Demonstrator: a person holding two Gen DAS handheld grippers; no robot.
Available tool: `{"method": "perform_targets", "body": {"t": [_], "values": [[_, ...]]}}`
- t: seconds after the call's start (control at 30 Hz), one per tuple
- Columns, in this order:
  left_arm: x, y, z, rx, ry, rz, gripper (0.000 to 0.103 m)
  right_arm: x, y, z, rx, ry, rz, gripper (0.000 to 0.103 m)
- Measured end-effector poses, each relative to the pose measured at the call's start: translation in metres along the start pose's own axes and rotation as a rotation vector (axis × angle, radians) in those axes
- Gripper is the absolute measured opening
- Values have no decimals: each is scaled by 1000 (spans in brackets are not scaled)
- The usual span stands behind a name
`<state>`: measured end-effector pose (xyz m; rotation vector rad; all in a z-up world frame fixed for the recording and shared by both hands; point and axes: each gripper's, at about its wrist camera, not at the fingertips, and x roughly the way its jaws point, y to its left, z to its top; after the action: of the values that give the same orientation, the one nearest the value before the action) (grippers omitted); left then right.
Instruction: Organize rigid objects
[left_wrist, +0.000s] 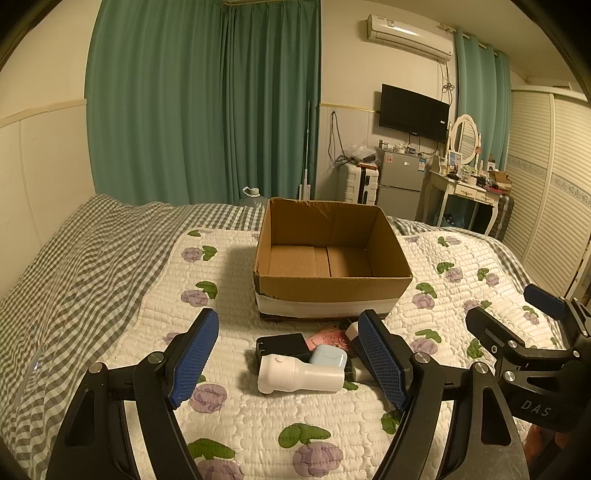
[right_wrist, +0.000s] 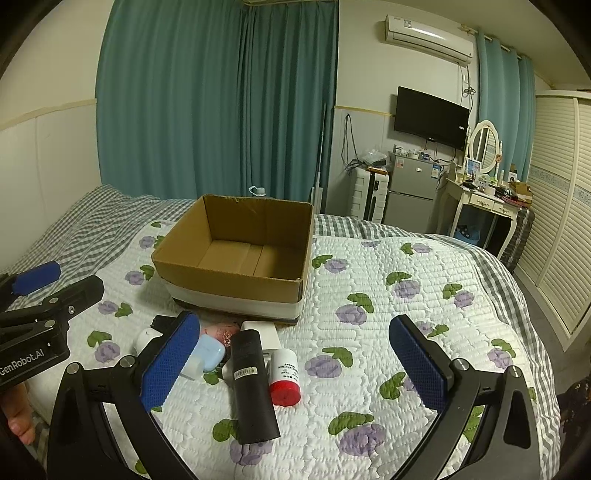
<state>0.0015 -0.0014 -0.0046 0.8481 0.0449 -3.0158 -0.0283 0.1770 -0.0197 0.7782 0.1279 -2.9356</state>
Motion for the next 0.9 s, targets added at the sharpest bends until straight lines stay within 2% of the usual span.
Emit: {"method": "perform_targets", "body": {"t": [0.9], "values": [[0, 0, 0, 1, 0, 1, 81, 0, 1, -2, -2, 6, 7, 103]]}}
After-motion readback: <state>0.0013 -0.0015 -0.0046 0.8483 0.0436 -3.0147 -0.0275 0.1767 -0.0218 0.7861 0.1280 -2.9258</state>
